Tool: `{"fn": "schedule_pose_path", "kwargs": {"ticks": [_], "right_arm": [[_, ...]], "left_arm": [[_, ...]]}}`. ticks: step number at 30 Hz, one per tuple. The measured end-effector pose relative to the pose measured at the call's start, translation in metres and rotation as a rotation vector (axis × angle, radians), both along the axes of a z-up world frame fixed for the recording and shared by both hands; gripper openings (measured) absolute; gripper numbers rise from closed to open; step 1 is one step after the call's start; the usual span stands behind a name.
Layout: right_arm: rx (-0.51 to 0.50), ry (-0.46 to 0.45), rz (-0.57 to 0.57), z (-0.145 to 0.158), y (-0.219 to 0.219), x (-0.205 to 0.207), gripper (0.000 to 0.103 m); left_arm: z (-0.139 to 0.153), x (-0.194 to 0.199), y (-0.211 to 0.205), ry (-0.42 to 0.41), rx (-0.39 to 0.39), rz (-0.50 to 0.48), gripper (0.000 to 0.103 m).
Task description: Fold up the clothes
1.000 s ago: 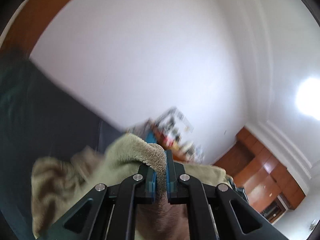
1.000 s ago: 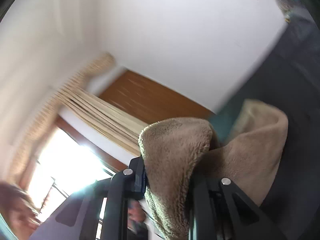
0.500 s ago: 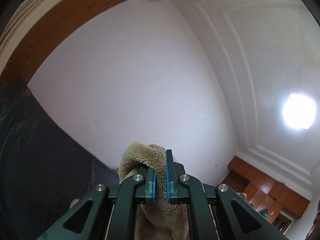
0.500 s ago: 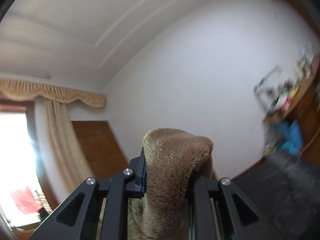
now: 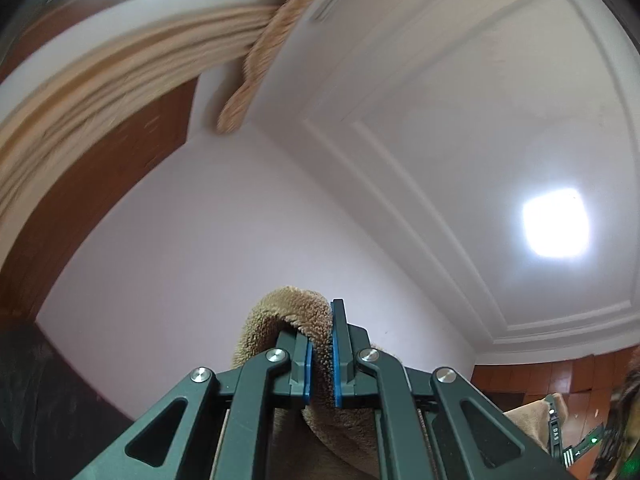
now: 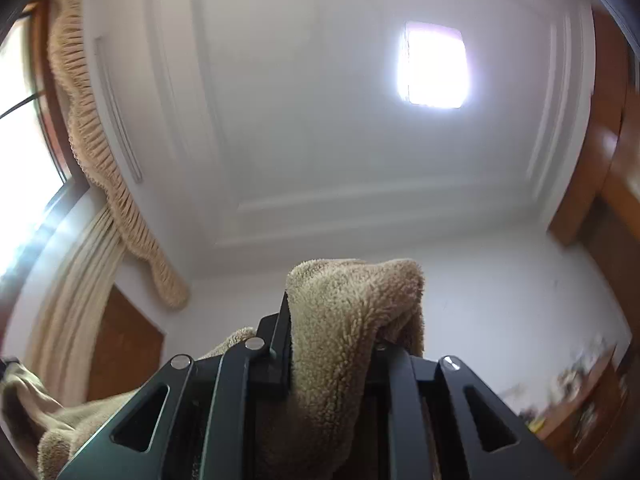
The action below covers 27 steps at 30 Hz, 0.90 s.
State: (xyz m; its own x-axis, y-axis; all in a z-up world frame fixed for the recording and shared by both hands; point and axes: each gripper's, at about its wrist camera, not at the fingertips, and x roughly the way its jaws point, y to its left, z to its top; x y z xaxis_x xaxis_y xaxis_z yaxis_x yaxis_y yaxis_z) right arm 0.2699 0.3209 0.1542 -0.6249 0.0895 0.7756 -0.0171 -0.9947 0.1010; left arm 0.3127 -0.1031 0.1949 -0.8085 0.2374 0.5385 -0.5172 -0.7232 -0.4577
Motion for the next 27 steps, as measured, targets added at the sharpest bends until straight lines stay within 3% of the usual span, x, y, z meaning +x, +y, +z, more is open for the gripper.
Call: {"fn": "schedule_pose_path", "kwargs": {"ticks": [3, 6, 11, 17, 23, 27], "right_arm": [[0.008, 0.063, -0.069, -0.005, -0.007, 0.022, 0.02], [0.004, 0.073, -0.115, -0.011, -0.01, 0.034, 0.02], [0.014, -0.032, -0.16, -0.018, -0.013, 0.023, 0.021], [0.015, -0.418, -0.138, -0.035, -0.009, -0.083, 0.021], [-0.016, -0.783, -0.15, -0.093, 0.016, -0.214, 0.021], [-0.056, -0.982, -0.1, -0.13, 0.028, -0.283, 0.021]], "left_arm": [[0.0, 0.027, -0.006, 0.048, -0.008, 0.025, 0.007], [-0.009, 0.022, -0.006, 0.024, -0.014, 0.045, 0.007], [-0.021, -0.03, -0.002, -0.142, -0.024, 0.067, 0.007], [-0.062, -0.122, 0.0, -0.407, -0.066, 0.07, 0.007], [-0.118, -0.216, 0.018, -0.667, -0.176, 0.123, 0.007], [-0.17, -0.283, 0.028, -0.874, -0.21, 0.103, 0.007]]}}
